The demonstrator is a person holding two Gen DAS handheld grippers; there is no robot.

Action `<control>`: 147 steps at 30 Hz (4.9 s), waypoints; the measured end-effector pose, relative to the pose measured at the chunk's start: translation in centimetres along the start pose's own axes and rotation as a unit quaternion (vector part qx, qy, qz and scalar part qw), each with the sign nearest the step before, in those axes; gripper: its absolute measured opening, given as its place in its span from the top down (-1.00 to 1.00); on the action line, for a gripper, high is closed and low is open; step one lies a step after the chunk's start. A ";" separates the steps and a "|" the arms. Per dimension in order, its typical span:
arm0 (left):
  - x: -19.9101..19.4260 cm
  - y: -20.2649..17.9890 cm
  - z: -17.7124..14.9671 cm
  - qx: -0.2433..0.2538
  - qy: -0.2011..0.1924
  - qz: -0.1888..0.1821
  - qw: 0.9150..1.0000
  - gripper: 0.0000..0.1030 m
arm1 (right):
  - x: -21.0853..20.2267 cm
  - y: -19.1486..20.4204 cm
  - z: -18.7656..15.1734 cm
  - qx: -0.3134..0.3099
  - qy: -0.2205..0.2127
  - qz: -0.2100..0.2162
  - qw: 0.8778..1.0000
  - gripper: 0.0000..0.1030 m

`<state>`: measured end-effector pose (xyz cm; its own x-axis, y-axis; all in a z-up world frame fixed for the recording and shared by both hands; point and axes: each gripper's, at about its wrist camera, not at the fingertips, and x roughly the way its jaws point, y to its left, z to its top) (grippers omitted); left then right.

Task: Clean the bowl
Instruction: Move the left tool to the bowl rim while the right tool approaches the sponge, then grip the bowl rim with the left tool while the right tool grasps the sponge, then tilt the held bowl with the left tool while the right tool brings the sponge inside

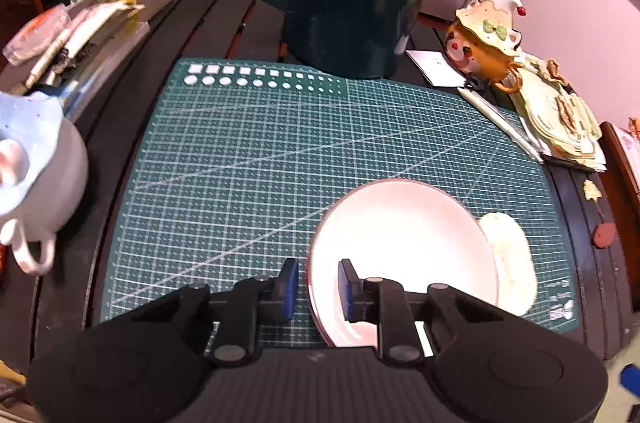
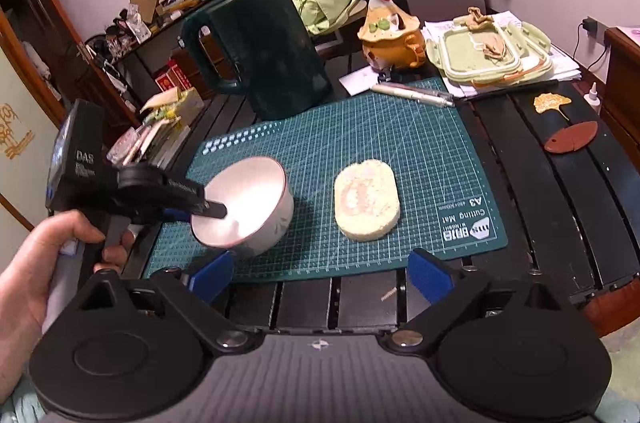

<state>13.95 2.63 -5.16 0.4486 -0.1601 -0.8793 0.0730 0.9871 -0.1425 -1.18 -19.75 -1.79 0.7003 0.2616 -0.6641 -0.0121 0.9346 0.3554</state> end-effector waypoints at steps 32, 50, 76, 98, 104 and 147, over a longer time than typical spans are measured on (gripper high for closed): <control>0.9 -0.4 0.4 0.006 0.000 -0.002 1.000 0.61 | 13.2 -4.2 6.8 -0.037 0.112 -0.050 0.992 0.37; 1.6 0.0 0.4 -0.005 0.013 0.001 1.000 0.58 | 11.0 -4.2 8.6 0.025 0.090 0.028 0.995 0.92; 2.1 2.1 0.4 -0.105 0.038 -0.059 0.992 0.68 | 12.9 10.3 6.1 -0.282 0.058 -0.054 0.956 0.93; 2.5 2.5 0.4 -0.114 0.045 -0.070 0.990 0.68 | 12.5 10.7 6.3 -0.371 0.081 0.024 0.925 0.40; 2.6 2.7 0.5 -0.120 0.047 -0.076 0.989 0.70 | 12.8 11.0 6.0 -0.362 0.103 0.050 0.925 0.40; 2.6 3.0 0.5 -0.128 0.058 -0.093 0.986 0.82 | 16.8 12.9 5.9 -0.358 0.191 -0.084 0.910 0.80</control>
<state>15.81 5.18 -7.69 0.3436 -0.3516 -0.8708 -0.0902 0.9106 -0.4033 14.68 -4.69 -4.47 0.4370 0.0379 -0.8987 -0.4863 0.8504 -0.2006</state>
